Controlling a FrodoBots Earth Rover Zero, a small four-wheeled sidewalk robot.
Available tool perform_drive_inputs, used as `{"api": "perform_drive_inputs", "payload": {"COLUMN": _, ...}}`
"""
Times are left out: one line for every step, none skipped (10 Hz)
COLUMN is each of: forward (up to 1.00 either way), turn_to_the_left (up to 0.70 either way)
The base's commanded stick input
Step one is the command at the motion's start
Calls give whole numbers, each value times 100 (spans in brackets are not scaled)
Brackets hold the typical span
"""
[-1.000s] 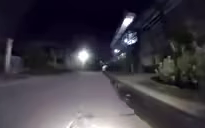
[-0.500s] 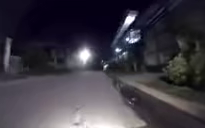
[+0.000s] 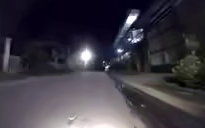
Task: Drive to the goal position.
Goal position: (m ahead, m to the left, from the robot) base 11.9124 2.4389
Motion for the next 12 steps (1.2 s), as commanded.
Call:
{"api": "perform_drive_inputs", "payload": {"forward": 70, "turn_to_the_left": -35}}
{"api": "perform_drive_inputs", "payload": {"forward": 70, "turn_to_the_left": -35}}
{"api": "perform_drive_inputs", "payload": {"forward": 70, "turn_to_the_left": -35}}
{"api": "perform_drive_inputs", "payload": {"forward": 70, "turn_to_the_left": -34}}
{"api": "perform_drive_inputs", "payload": {"forward": 70, "turn_to_the_left": -24}}
{"api": "perform_drive_inputs", "payload": {"forward": 70, "turn_to_the_left": -2}}
{"api": "perform_drive_inputs", "payload": {"forward": 70, "turn_to_the_left": -3}}
{"api": "perform_drive_inputs", "payload": {"forward": 70, "turn_to_the_left": -12}}
{"api": "perform_drive_inputs", "payload": {"forward": 70, "turn_to_the_left": -26}}
{"api": "perform_drive_inputs", "payload": {"forward": 70, "turn_to_the_left": -35}}
{"api": "perform_drive_inputs", "payload": {"forward": 70, "turn_to_the_left": -17}}
{"api": "perform_drive_inputs", "payload": {"forward": 70, "turn_to_the_left": -2}}
